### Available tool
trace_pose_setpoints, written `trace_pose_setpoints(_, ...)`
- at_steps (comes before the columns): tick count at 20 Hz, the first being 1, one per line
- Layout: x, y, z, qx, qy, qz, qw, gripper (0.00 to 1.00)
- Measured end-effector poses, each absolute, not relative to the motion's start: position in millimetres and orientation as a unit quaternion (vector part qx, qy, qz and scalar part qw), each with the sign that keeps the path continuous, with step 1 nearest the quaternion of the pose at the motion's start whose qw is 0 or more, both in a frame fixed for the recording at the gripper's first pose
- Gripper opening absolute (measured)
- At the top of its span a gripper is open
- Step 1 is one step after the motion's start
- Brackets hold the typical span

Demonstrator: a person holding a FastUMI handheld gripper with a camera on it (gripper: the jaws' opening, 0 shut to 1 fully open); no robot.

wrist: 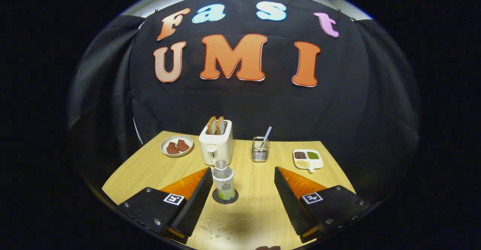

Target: Take the bottle from table, then pour the juice into the cup, finally place the bottle on the coaster

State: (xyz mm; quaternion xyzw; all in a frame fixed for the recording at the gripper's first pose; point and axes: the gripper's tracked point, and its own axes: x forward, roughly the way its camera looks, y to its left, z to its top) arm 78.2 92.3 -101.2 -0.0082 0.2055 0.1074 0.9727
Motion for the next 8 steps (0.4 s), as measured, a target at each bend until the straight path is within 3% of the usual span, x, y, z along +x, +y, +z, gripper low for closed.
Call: trace_pose_setpoints(8,30,32,-19,-0.011,0.137,0.052,0.989,0.97)
